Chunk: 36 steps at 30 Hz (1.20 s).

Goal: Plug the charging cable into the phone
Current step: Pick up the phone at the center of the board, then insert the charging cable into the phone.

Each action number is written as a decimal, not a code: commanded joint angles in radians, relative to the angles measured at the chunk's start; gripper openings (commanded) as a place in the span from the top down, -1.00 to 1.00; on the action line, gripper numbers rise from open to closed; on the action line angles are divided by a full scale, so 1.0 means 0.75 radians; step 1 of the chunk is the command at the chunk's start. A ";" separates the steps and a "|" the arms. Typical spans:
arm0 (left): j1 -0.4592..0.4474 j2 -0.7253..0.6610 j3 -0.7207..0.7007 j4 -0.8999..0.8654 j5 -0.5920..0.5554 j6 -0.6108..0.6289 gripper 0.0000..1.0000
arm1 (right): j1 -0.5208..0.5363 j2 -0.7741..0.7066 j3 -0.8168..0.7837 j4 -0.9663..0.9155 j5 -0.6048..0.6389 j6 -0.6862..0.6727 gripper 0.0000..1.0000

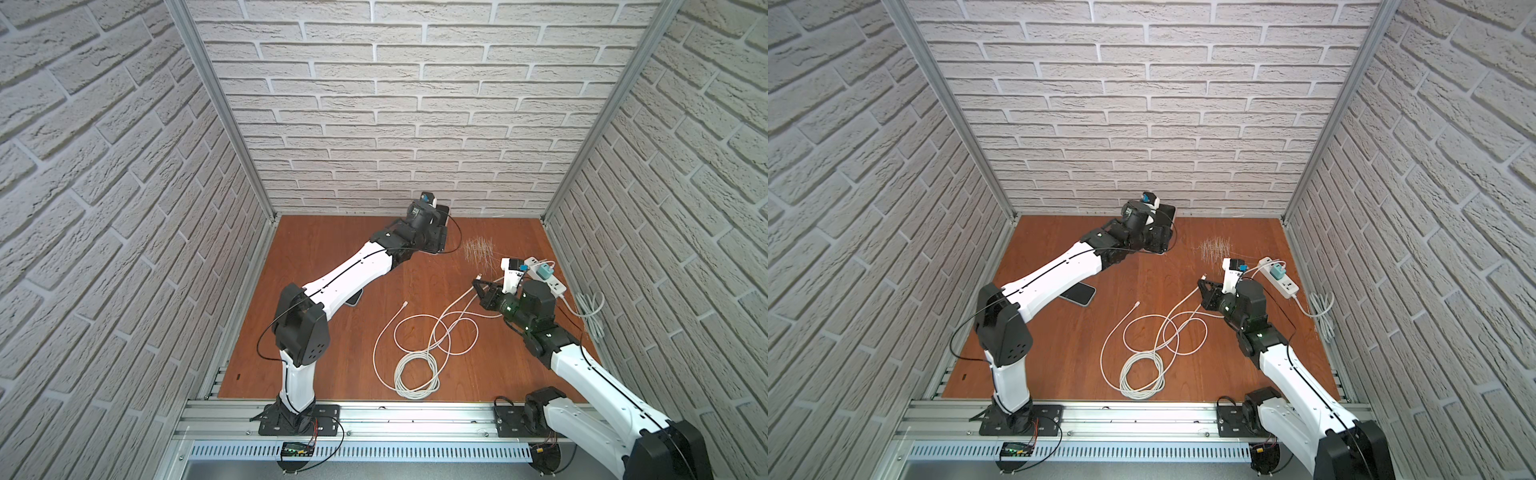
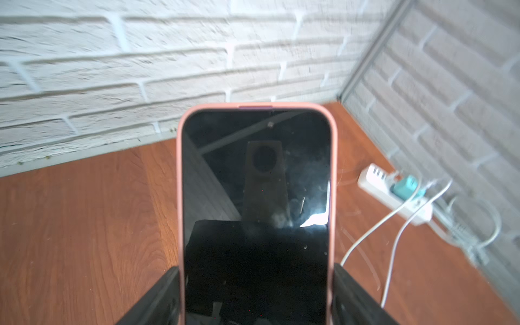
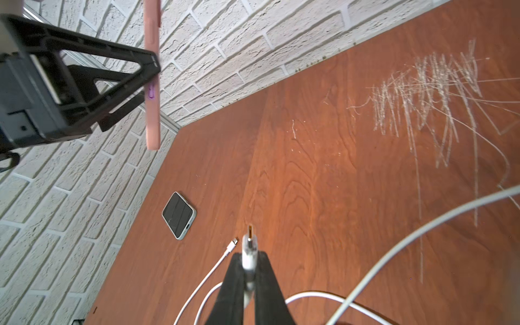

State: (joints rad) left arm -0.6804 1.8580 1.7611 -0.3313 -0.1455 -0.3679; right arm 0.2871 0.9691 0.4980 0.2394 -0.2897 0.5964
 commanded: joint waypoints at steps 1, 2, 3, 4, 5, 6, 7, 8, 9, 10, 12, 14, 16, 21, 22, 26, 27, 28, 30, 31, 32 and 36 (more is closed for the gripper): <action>0.039 -0.082 -0.083 0.178 -0.087 -0.139 1.00 | 0.013 0.099 0.109 0.101 -0.100 -0.003 0.94; 0.044 -0.106 -0.097 0.177 -0.103 -0.150 1.00 | 0.024 0.151 0.141 0.113 -0.120 -0.006 0.93; 0.049 -0.127 -0.112 0.173 -0.118 -0.161 1.00 | 0.037 0.196 0.165 0.122 -0.137 -0.012 0.94; 0.056 -0.147 -0.129 0.172 -0.131 -0.172 1.00 | 0.051 0.248 0.194 0.131 -0.156 -0.017 0.94; 0.064 -0.169 -0.151 0.178 -0.141 -0.186 1.00 | 0.076 0.294 0.217 0.140 -0.170 -0.030 0.93; 0.072 -0.188 -0.182 0.189 -0.147 -0.197 1.00 | 0.105 0.334 0.231 0.151 -0.190 -0.045 0.93; 0.083 -0.213 -0.217 0.203 -0.153 -0.214 1.00 | 0.151 0.402 0.246 0.168 -0.203 -0.069 0.94; 0.087 -0.225 -0.236 0.217 -0.162 -0.220 1.00 | 0.182 0.443 0.260 0.179 -0.218 -0.082 0.94; 0.090 -0.240 -0.255 0.225 -0.173 -0.228 1.00 | 0.208 0.490 0.269 0.202 -0.238 -0.093 0.94; 0.094 -0.247 -0.268 0.230 -0.183 -0.235 1.00 | 0.231 0.526 0.283 0.219 -0.273 -0.100 0.93; 0.099 -0.251 -0.287 0.249 -0.177 -0.244 1.00 | 0.267 0.610 0.317 0.247 -0.336 -0.115 0.94; 0.100 -0.251 -0.300 0.273 -0.169 -0.254 1.00 | 0.300 0.668 0.346 0.267 -0.374 -0.122 0.94; 0.099 -0.246 -0.313 0.298 -0.150 -0.255 1.00 | 0.328 0.709 0.377 0.269 -0.400 -0.146 0.93; 0.099 -0.241 -0.354 0.315 -0.043 -0.155 1.00 | 0.340 0.803 0.430 0.304 -0.529 -0.153 0.93; 0.101 -0.249 -0.376 0.333 -0.036 -0.150 1.00 | 0.341 0.814 0.430 0.314 -0.534 -0.158 0.94; 0.100 -0.278 -0.453 0.422 0.018 -0.130 1.00 | 0.340 0.872 0.434 0.355 -0.553 -0.158 0.94; 0.097 -0.280 -0.464 0.438 0.031 -0.119 1.00 | 0.340 0.880 0.433 0.370 -0.559 -0.154 0.93; 0.095 -0.282 -0.477 0.449 0.046 -0.105 1.00 | 0.341 0.888 0.432 0.384 -0.564 -0.153 0.93; 0.091 -0.283 -0.498 0.465 0.059 -0.089 1.00 | 0.341 0.892 0.428 0.400 -0.567 -0.156 0.93; 0.091 -0.284 -0.509 0.475 0.060 -0.088 1.00 | 0.341 0.892 0.424 0.407 -0.567 -0.164 0.93; 0.091 -0.284 -0.520 0.489 0.067 -0.085 1.00 | 0.341 0.895 0.418 0.422 -0.572 -0.167 0.93; 0.082 -0.273 -0.524 0.509 0.119 -0.058 1.00 | 0.341 0.904 0.407 0.464 -0.583 -0.162 0.93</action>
State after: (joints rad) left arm -0.6102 1.6970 1.3640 -0.0822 -0.0917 -0.4442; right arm 0.5377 1.6402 0.8101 0.5148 -0.6937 0.4923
